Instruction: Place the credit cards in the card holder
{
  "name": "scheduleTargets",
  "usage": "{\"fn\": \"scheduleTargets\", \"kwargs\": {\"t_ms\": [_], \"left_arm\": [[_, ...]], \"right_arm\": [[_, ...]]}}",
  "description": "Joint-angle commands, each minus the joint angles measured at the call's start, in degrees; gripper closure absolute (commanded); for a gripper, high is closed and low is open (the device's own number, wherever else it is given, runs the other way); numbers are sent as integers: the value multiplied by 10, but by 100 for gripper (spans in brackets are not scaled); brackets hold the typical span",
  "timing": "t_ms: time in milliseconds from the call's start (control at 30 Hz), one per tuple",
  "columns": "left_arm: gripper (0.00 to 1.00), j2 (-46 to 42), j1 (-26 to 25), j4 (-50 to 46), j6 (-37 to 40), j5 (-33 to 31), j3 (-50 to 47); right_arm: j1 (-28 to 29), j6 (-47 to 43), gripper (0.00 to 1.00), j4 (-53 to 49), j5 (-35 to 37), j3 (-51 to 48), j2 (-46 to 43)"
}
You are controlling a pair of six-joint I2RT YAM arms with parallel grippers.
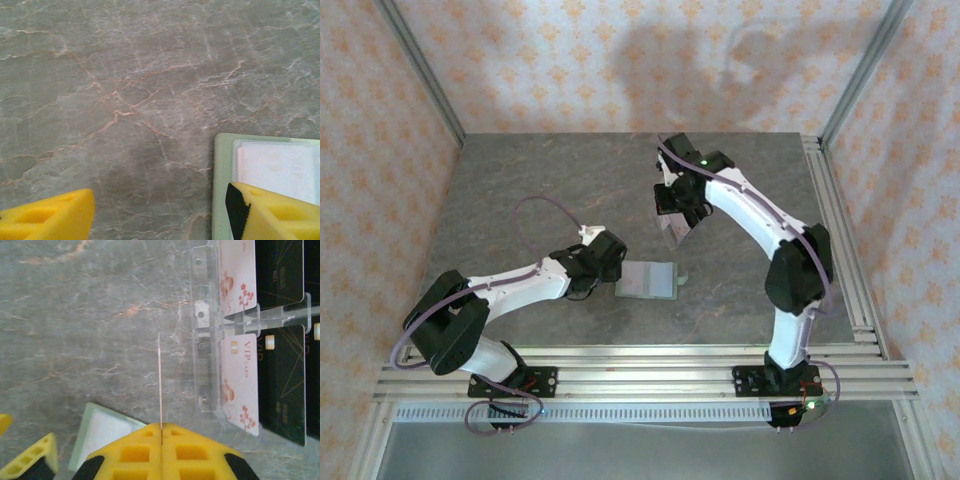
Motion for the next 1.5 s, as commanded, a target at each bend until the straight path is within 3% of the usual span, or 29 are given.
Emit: {"fn": "scheduleTargets", "kwargs": {"t_ms": [0, 533, 1133, 1467], "left_arm": [[29, 7, 4, -51, -8, -46, -8], [29, 68, -18, -66, -33, -46, -12], [29, 75, -91, -100, -81, -68, 21], [28, 38, -97, -126, -81, -103, 31]], "right_arm": [[12, 39, 100, 40, -31, -60, -48], [37, 124, 100, 175, -69, -300, -192], [37, 128, 100, 196, -66, -373, -233], [37, 150, 100, 264, -92, -419, -244]]}}
